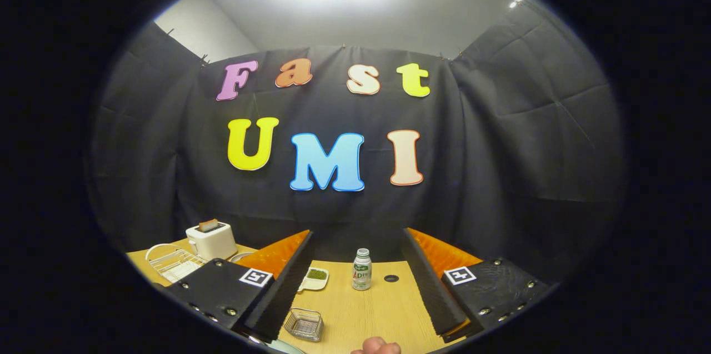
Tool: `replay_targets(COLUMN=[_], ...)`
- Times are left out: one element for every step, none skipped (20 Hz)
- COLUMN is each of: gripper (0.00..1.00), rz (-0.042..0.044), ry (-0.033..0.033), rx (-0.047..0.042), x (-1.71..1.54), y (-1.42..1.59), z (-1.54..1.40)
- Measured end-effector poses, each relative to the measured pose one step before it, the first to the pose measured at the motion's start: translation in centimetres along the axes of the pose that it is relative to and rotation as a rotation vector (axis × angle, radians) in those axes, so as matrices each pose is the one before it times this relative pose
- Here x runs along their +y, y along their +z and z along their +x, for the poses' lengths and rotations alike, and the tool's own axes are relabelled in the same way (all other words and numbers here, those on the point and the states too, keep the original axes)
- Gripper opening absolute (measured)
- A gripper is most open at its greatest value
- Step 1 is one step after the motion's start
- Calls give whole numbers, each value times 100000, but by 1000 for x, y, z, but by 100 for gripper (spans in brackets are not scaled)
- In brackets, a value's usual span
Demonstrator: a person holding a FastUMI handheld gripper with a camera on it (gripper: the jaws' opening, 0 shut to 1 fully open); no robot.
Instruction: Take the plate from the dish rack, then take the spoon from the basket and place it into the plate.
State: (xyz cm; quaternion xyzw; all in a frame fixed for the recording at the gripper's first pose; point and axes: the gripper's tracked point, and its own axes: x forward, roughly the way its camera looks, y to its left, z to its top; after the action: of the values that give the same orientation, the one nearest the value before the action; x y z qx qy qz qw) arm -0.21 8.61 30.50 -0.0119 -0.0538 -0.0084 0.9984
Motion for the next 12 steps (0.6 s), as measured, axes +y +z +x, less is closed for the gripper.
replay_targets(gripper=[97,97,97,97,97,97,97,97,97,97,97,97], rz=[46,-134,-356,-376,87,164,226,55,27,95,68,414], ry=[493,179,338,166,380,349,178,153,91,265,175,346], rx=[-198,-910,-522,135,-33,152,-67,284,81,165,-99,-101], x=[-73,-48,-144,11,76,102,-125,-150,-236,-171,-152,-204], y=[18,210,27,-43,-125,-58,-116,-209,-238,-173,-112,-128], z=[36,-13,-26,167,101,130,-95,55,-6,51,-327,-18])
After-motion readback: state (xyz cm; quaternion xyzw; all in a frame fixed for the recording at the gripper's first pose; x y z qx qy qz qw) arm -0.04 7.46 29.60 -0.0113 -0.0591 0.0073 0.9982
